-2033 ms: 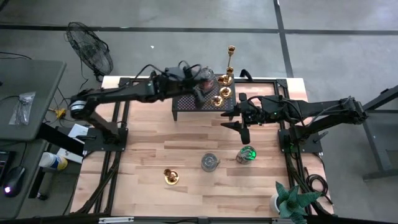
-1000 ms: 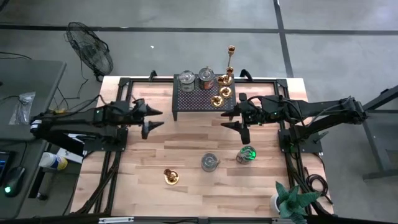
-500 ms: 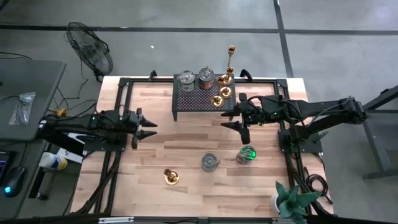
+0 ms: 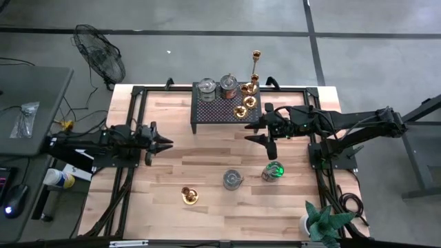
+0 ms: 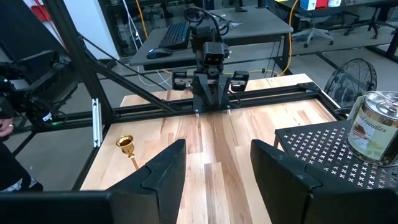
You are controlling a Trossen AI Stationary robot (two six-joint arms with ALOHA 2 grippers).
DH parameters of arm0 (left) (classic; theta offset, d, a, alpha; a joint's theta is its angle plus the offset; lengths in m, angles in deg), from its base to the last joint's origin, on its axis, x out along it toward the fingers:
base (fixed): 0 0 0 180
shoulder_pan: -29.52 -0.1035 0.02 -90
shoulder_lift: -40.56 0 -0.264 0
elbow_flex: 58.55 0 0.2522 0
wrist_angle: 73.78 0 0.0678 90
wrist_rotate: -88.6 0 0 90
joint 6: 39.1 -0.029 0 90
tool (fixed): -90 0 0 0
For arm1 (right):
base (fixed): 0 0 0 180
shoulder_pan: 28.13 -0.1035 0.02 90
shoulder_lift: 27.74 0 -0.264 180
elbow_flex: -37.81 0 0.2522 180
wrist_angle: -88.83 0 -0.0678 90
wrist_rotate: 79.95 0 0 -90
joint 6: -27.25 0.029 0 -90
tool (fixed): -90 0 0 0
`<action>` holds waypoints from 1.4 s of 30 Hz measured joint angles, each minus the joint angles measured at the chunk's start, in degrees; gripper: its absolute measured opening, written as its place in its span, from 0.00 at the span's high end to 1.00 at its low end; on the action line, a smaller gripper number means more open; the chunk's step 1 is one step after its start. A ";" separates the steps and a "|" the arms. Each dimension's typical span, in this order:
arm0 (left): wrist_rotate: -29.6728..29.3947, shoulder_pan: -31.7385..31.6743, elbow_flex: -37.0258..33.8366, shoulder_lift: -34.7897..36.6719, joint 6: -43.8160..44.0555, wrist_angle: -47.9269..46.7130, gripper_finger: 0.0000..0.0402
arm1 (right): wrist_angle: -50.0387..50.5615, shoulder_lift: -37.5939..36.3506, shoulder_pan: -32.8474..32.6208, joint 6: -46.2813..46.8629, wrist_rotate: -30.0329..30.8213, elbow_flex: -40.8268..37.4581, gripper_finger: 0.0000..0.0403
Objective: Pick & Place candle stick holders
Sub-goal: Move the brown scented candle to the middle of the table
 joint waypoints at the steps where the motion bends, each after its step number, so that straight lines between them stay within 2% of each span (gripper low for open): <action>1: 0.00 0.00 -0.21 0.58 0.00 -0.22 0.83 | 0.00 0.00 0.00 0.00 0.00 0.01 0.57; 9: 1.22 0.00 -1.91 1.15 -0.02 0.54 0.89 | 0.00 0.00 -0.01 0.00 0.00 0.01 0.57; 15: 2.01 0.00 -4.20 1.15 -0.04 6.11 0.94 | -0.02 0.00 -0.01 0.00 0.00 0.01 0.57; 24: 1.84 0.00 -4.50 1.12 -2.66 6.08 0.99 | 0.00 0.00 0.00 -0.02 0.00 0.01 0.57; 42: 1.77 0.00 -4.68 1.10 -3.26 6.33 1.00 | -0.02 0.00 -0.02 0.00 0.00 0.01 0.57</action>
